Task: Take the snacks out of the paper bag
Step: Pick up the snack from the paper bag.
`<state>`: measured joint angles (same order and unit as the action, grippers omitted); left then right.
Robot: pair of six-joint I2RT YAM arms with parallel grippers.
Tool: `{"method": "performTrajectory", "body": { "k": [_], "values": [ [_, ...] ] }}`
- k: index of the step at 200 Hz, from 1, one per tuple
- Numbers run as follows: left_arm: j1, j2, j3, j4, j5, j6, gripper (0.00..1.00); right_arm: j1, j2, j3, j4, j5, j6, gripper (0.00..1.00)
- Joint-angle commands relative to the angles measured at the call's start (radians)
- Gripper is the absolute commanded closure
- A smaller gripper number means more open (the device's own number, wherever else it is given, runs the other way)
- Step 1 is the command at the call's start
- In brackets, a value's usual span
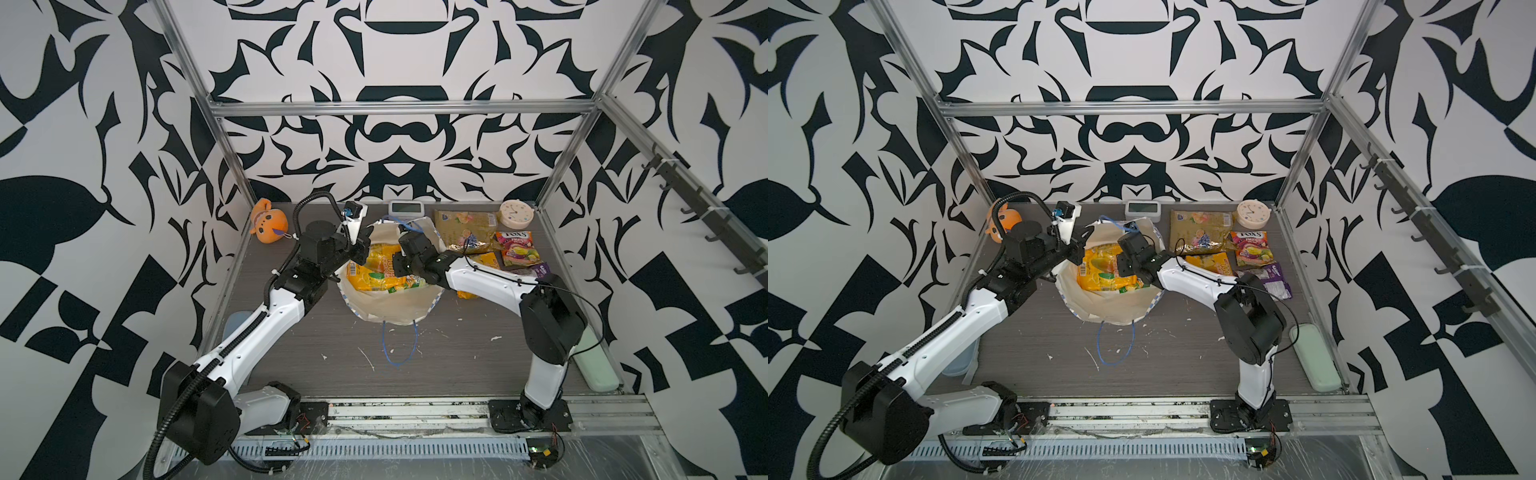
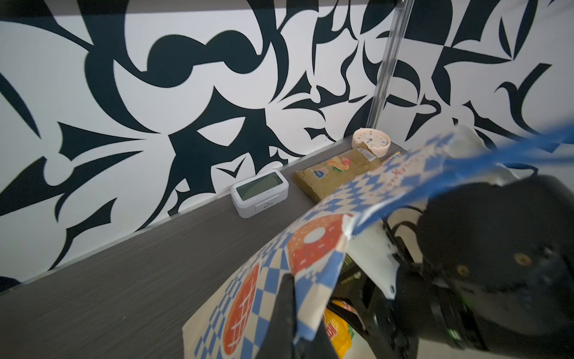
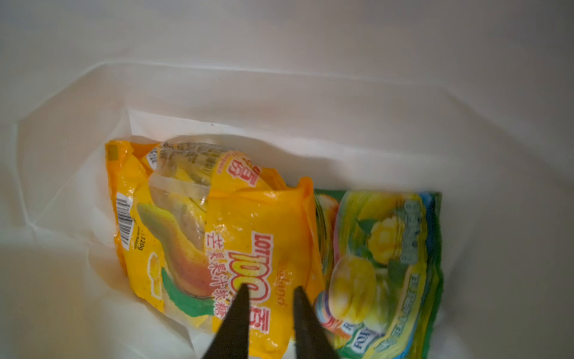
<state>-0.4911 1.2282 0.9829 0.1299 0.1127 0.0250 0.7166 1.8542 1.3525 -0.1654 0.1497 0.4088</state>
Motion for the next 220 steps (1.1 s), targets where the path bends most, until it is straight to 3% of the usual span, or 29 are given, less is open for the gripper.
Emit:
{"method": "performTrajectory", "body": {
  "k": [1, 18, 59, 85, 140, 162, 220],
  "values": [
    [-0.014, -0.048, 0.009, 0.122, 0.077, 0.005, 1.00, -0.012, -0.015, 0.043, 0.001, -0.010, 0.032, 0.51],
    [-0.022, -0.046, 0.009, 0.130, 0.080, 0.008, 1.00, -0.018, 0.001, 0.058, -0.001, -0.023, 0.038, 0.37],
    [-0.032, -0.026, 0.009, 0.154, 0.084, 0.009, 1.00, -0.049, 0.076, 0.093, 0.026, -0.154, 0.061, 0.32],
    [-0.038, -0.014, 0.020, 0.155, 0.090, 0.011, 1.00, -0.055, 0.088, 0.086, 0.059, -0.143, 0.081, 0.30],
    [-0.043, -0.014, 0.026, 0.163, 0.103, 0.029, 1.00, -0.050, 0.025, 0.040, 0.067, 0.003, 0.095, 0.16],
    [-0.046, -0.016, 0.022, 0.166, 0.103, 0.030, 1.00, -0.050, -0.013, -0.006, 0.094, 0.075, 0.077, 0.00],
    [-0.056, -0.017, 0.013, 0.183, 0.107, 0.026, 1.00, -0.001, -0.051, -0.054, 0.145, 0.269, 0.036, 0.00]
  ]
}}
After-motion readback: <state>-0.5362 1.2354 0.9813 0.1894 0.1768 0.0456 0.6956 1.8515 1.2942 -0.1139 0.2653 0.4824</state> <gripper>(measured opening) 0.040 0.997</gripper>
